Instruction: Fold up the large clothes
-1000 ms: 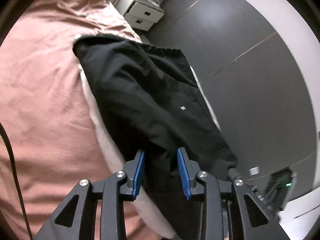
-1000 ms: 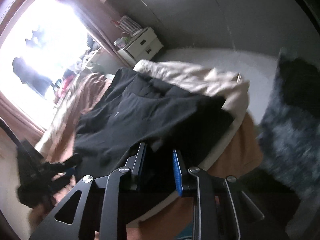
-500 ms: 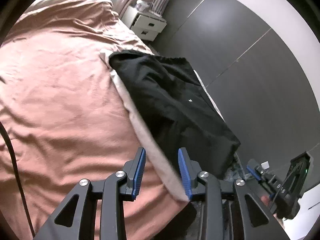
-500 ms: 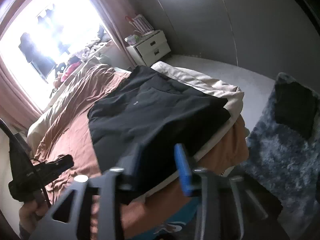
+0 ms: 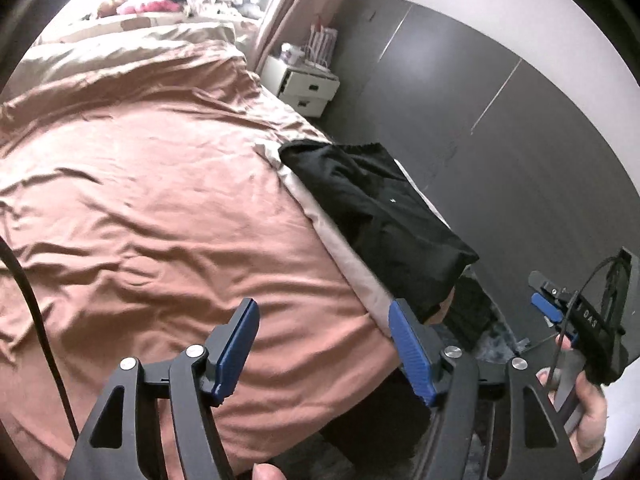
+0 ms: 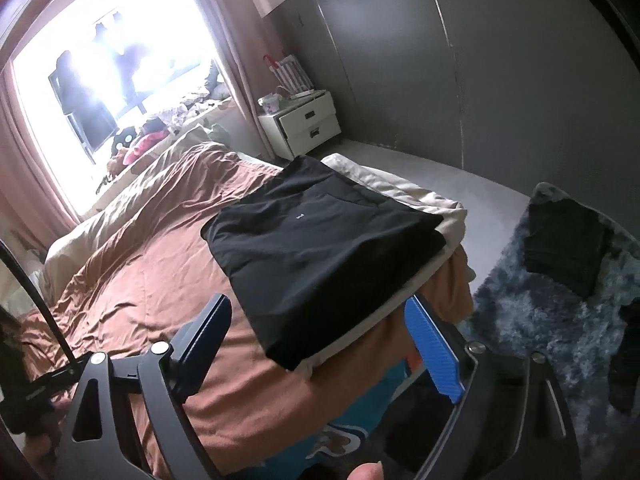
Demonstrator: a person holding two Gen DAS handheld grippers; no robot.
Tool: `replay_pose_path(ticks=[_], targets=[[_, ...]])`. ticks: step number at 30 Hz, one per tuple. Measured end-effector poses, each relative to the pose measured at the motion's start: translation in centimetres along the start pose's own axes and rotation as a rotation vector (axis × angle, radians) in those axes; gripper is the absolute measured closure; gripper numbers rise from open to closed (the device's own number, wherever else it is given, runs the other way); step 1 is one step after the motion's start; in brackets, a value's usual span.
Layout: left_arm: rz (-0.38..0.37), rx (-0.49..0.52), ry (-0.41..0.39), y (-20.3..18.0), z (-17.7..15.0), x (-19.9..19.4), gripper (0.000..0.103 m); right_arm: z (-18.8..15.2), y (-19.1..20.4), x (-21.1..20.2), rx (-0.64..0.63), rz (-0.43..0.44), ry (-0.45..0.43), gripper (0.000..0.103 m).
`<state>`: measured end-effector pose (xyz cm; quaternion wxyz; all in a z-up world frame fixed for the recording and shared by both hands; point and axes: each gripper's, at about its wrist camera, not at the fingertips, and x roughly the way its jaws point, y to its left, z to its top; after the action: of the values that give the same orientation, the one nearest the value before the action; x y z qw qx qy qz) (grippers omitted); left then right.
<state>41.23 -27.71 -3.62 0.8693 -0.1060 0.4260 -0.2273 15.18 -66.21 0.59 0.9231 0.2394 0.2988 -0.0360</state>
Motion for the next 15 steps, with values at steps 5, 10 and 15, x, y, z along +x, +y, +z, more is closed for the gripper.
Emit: replay_pose_path(ticks=[5,10,15], targets=[[0.001,0.027,-0.058,0.4,-1.5,-3.9,0.002,-1.2,1.1,-1.6,-0.013,0.023,-0.018,0.000],[0.020,0.073,-0.111,0.3,-2.9,-7.4,0.000,-2.4,2.8,-3.6,-0.044,0.024,-0.040,0.000],[0.026,0.081,-0.172,1.0,-4.5,-11.4,0.000,-3.9,4.0,-5.3,-0.057,0.036,-0.055,0.000]])
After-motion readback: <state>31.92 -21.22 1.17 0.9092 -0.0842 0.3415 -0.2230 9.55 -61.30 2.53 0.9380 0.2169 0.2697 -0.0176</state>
